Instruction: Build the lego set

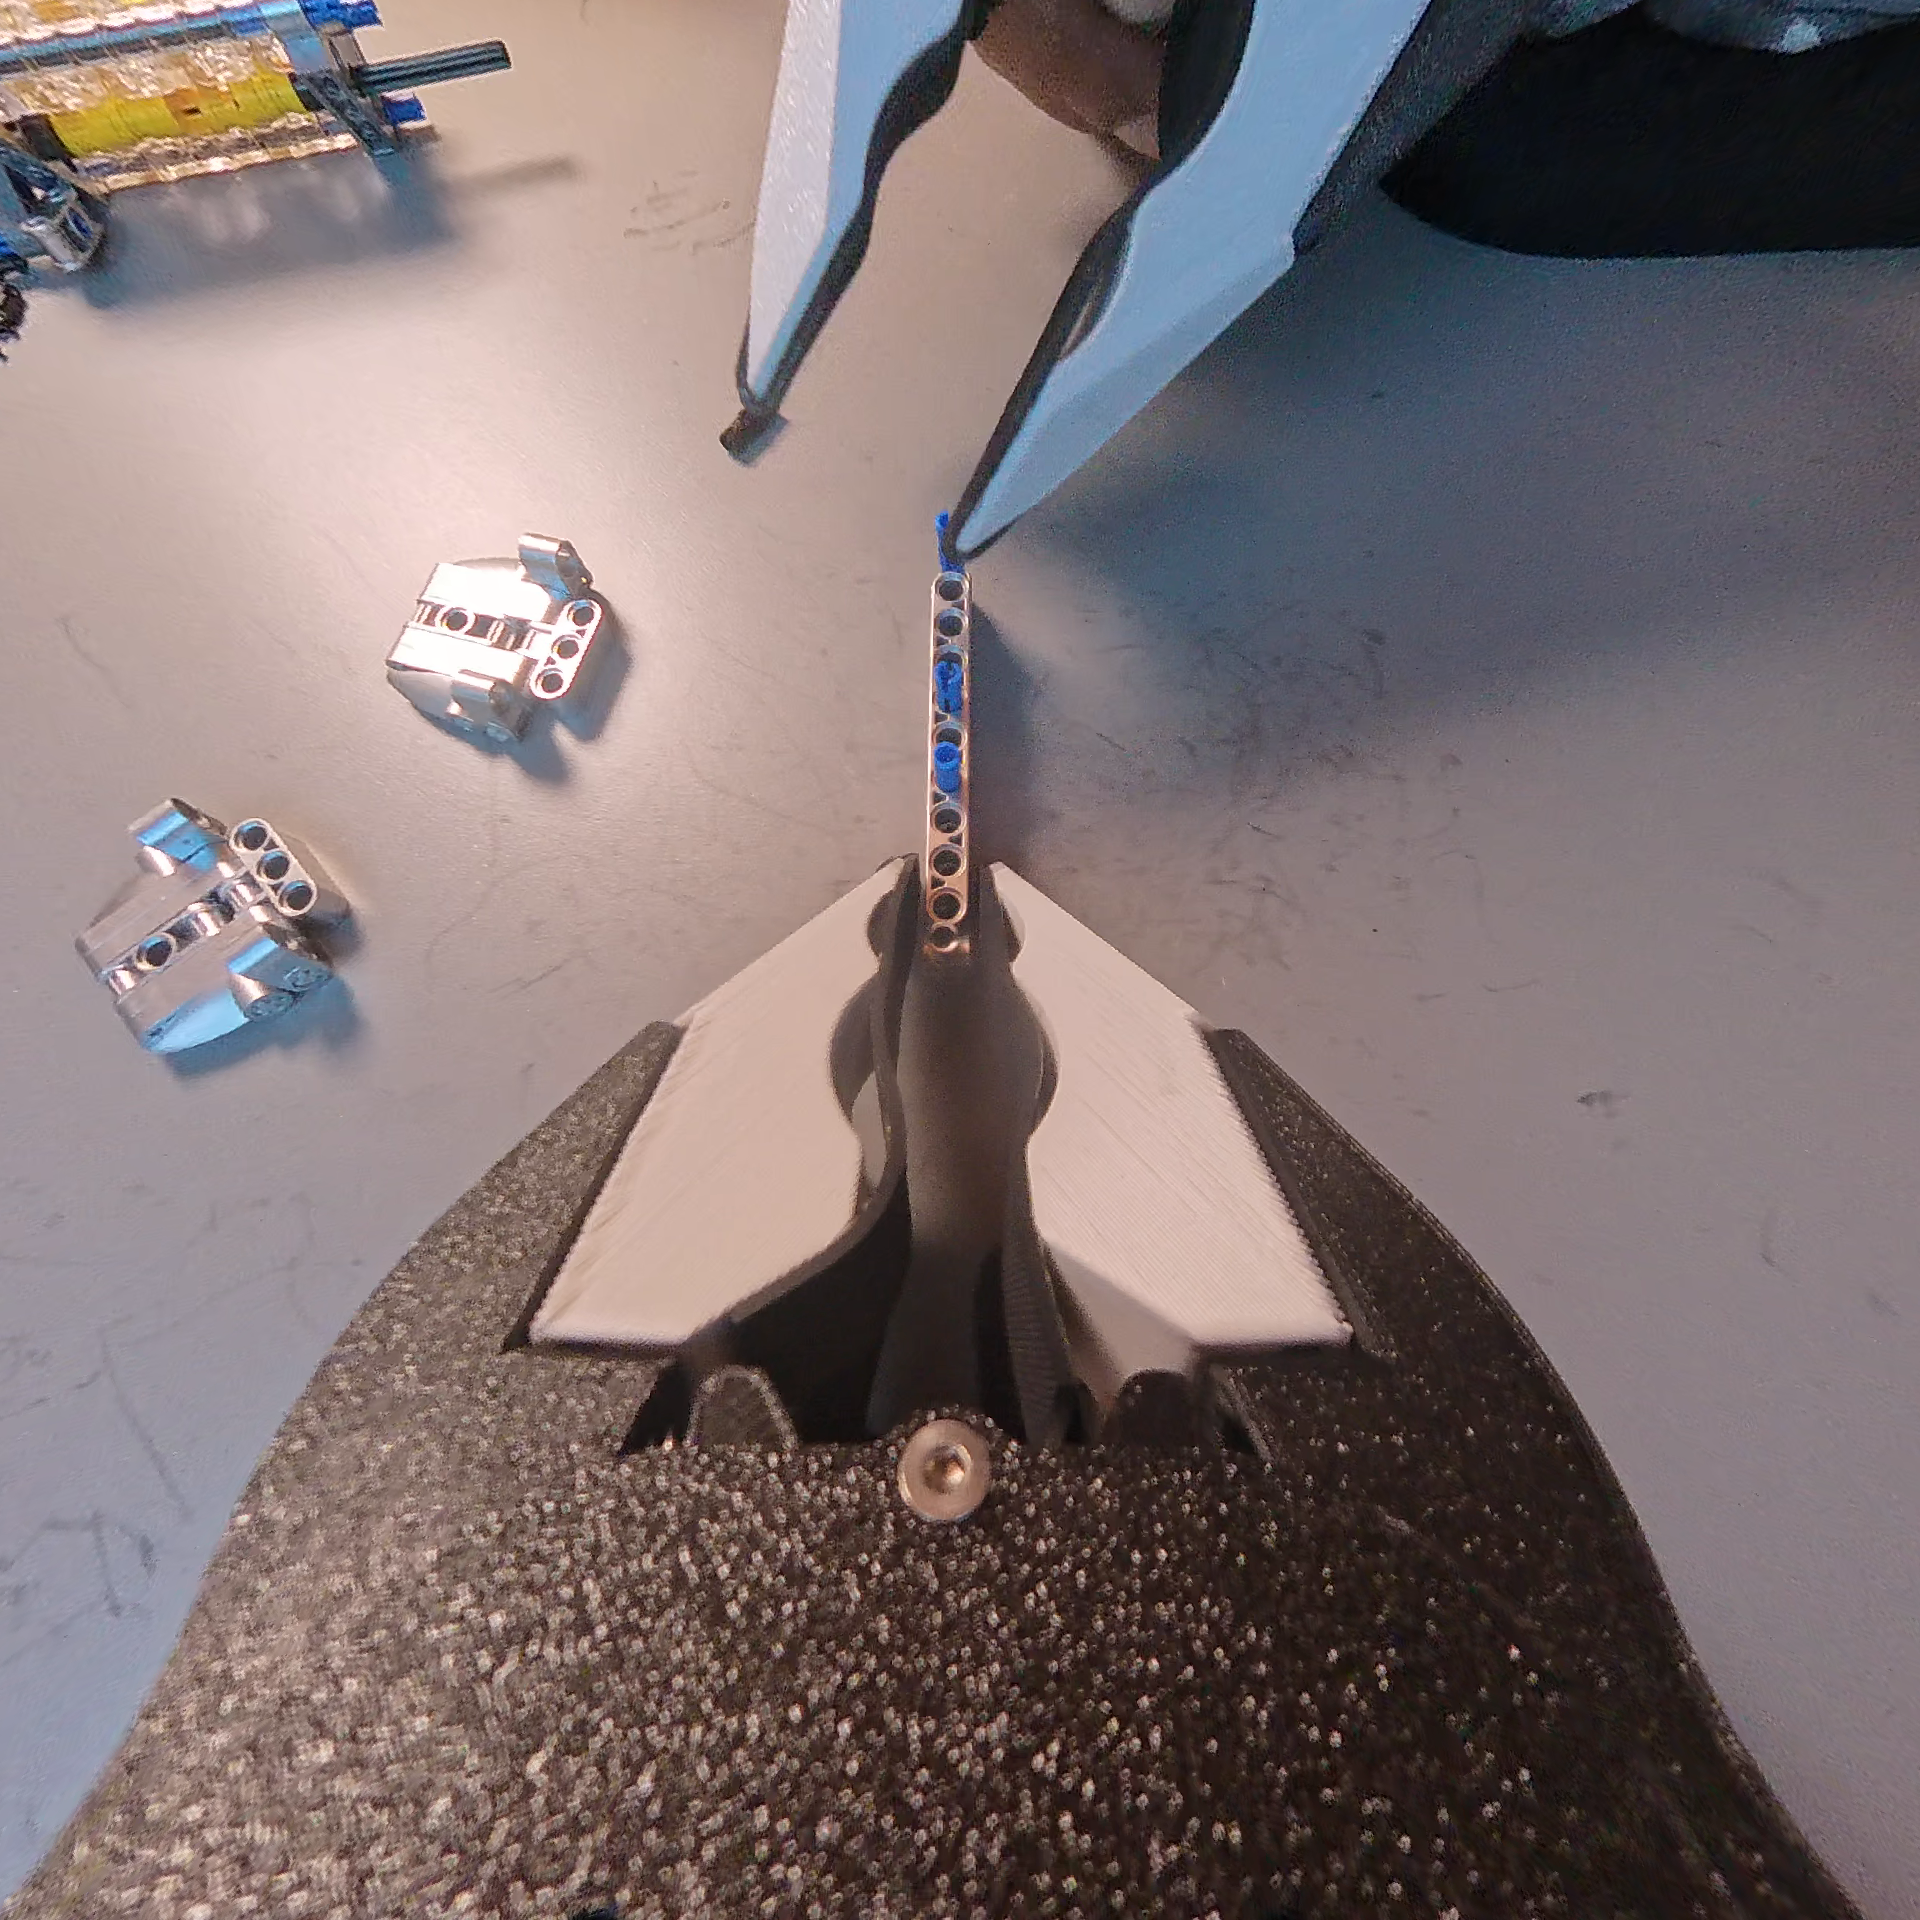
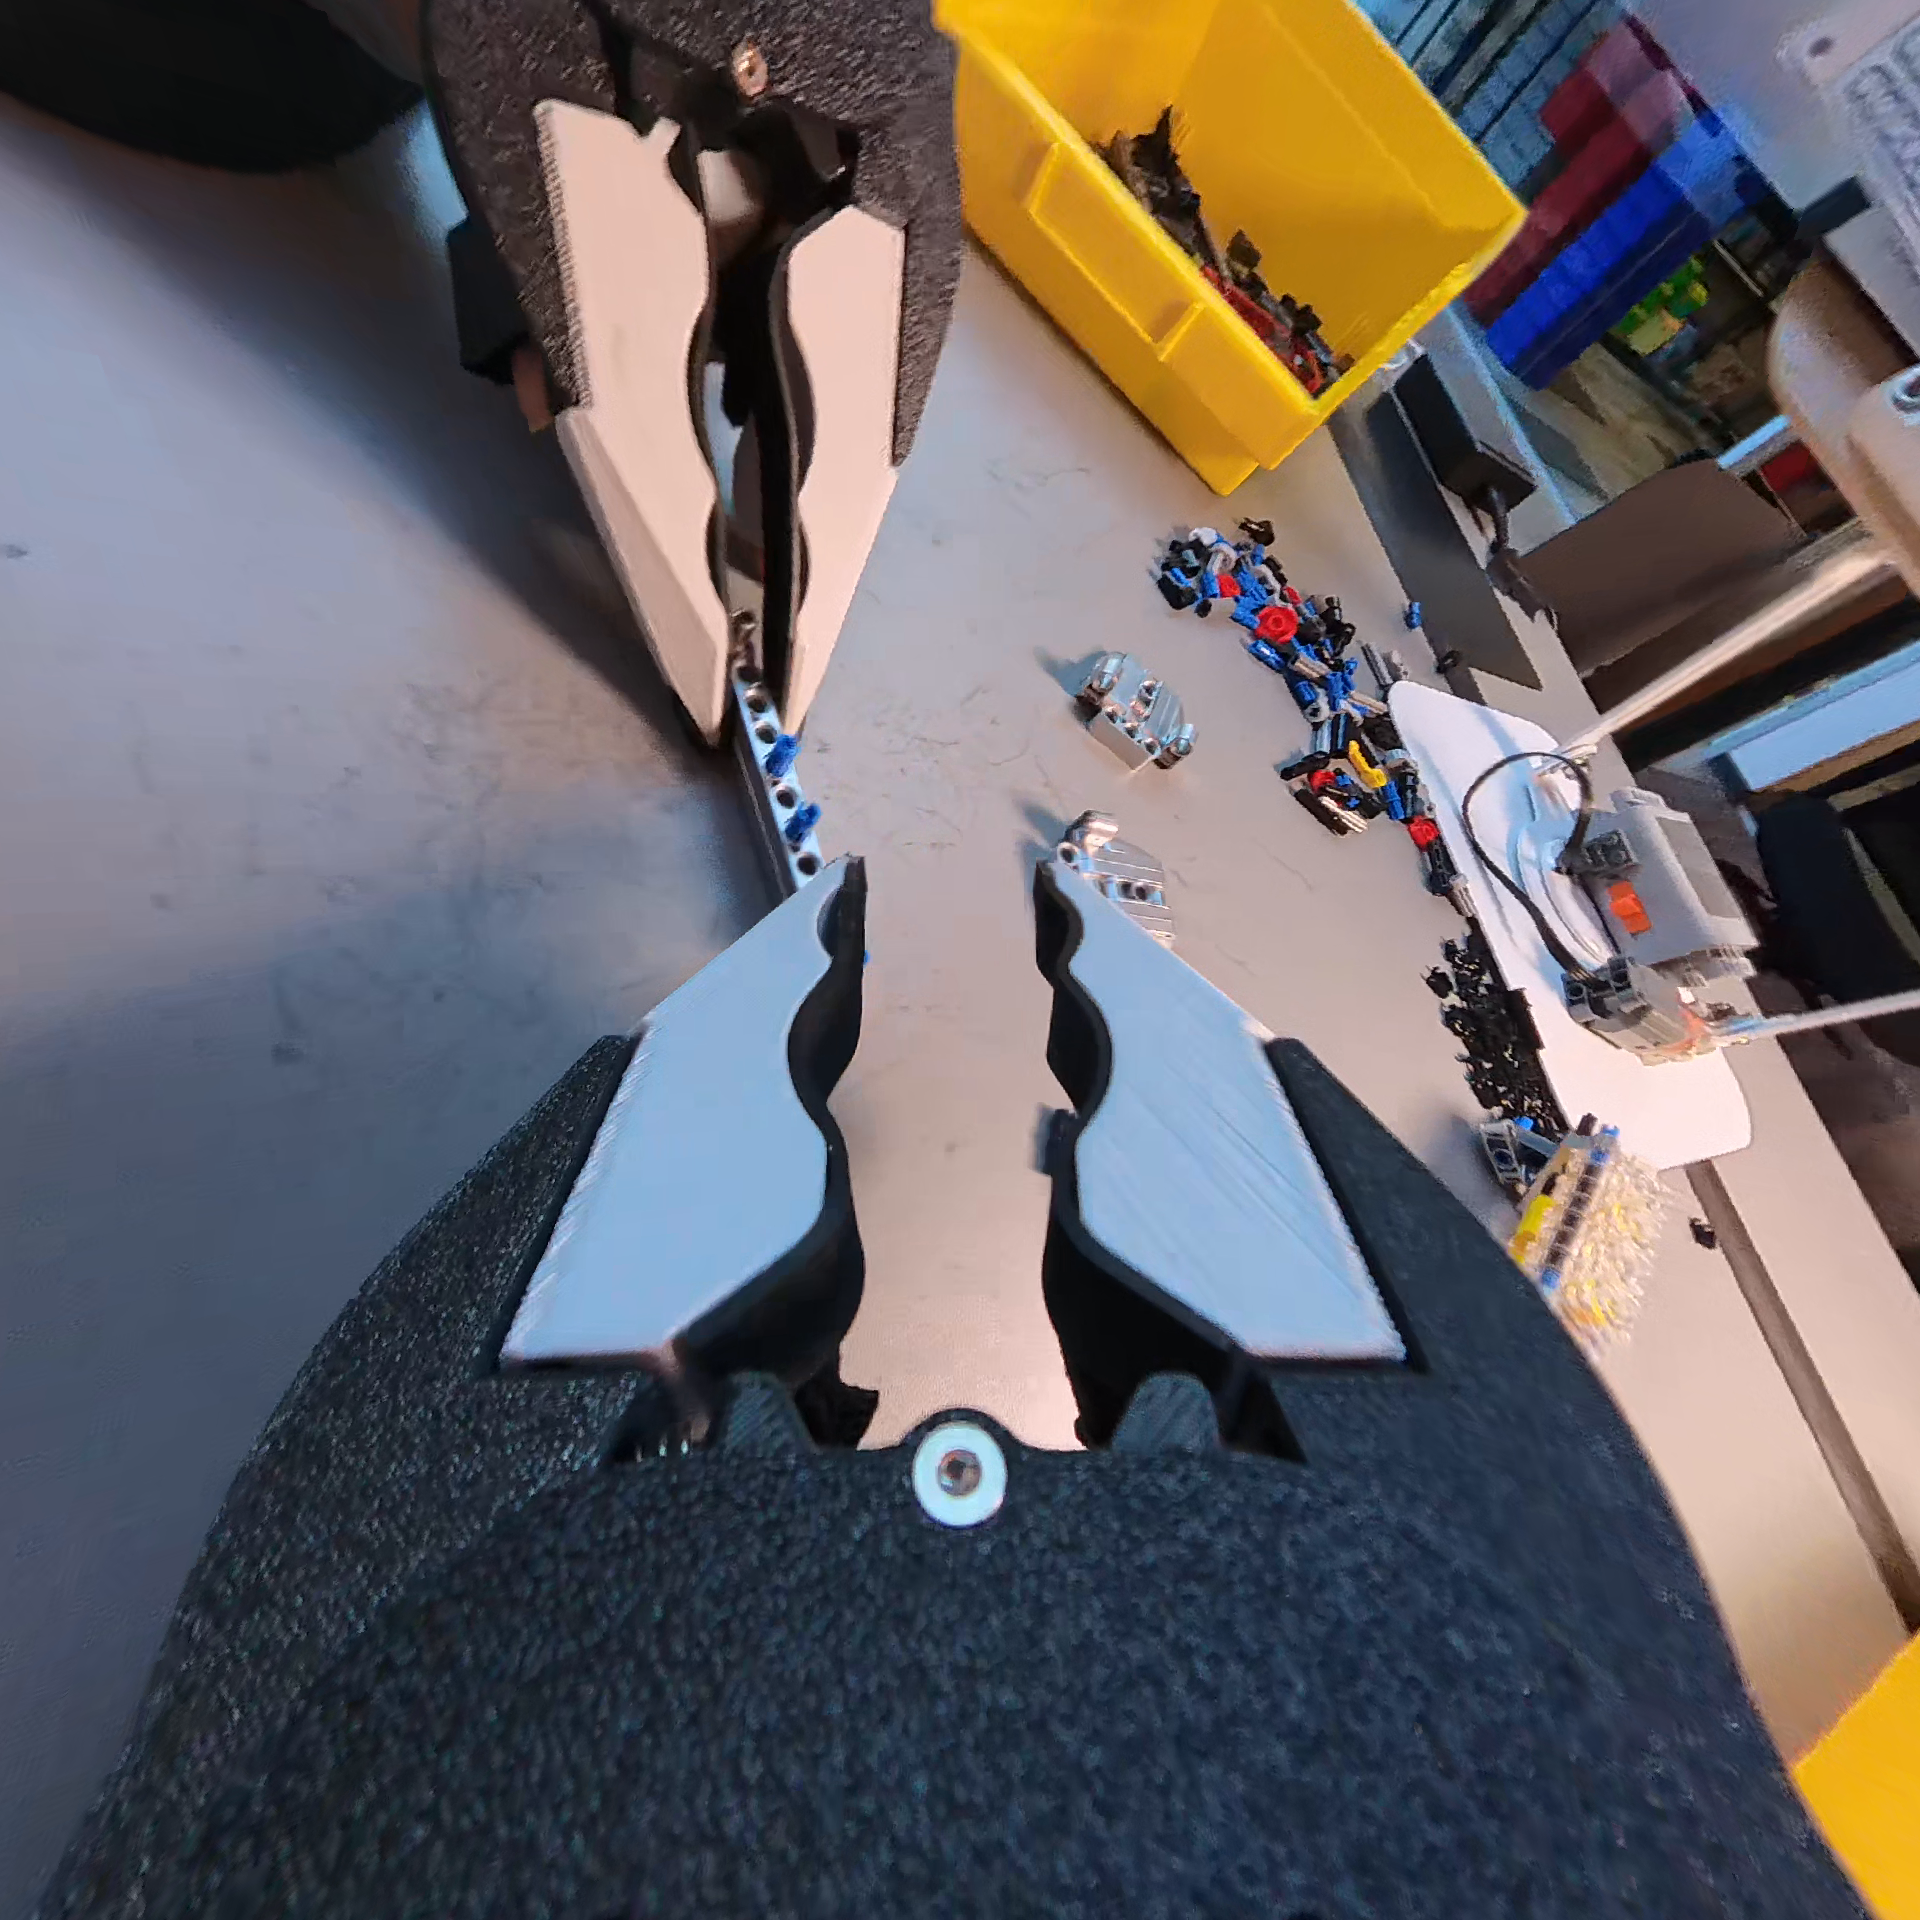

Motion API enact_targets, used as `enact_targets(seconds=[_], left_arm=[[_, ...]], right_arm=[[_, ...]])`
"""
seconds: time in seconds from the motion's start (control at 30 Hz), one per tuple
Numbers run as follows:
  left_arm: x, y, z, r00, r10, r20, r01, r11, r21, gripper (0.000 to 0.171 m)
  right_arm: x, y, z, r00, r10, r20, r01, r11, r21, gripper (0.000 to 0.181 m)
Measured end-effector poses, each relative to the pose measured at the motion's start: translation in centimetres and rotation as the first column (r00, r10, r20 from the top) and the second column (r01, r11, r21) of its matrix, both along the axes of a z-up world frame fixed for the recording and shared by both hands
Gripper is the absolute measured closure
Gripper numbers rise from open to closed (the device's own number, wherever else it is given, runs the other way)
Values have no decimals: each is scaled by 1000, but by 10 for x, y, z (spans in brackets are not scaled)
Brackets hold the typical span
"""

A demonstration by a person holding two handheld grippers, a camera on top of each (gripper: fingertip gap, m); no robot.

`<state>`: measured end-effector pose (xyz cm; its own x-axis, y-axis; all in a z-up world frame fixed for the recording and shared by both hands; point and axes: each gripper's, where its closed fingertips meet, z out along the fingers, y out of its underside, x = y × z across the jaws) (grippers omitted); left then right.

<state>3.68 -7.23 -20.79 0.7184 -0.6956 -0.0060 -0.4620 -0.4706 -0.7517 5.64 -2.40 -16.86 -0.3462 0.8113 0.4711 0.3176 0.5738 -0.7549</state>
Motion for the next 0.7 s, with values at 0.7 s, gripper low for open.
enact_targets(seconds=[0.7], left_arm=[[-82,36,76,849,328,415,-439,874,207,151]], right_arm=[[0,68,36,933,-350,-85,308,897,-316,121]])
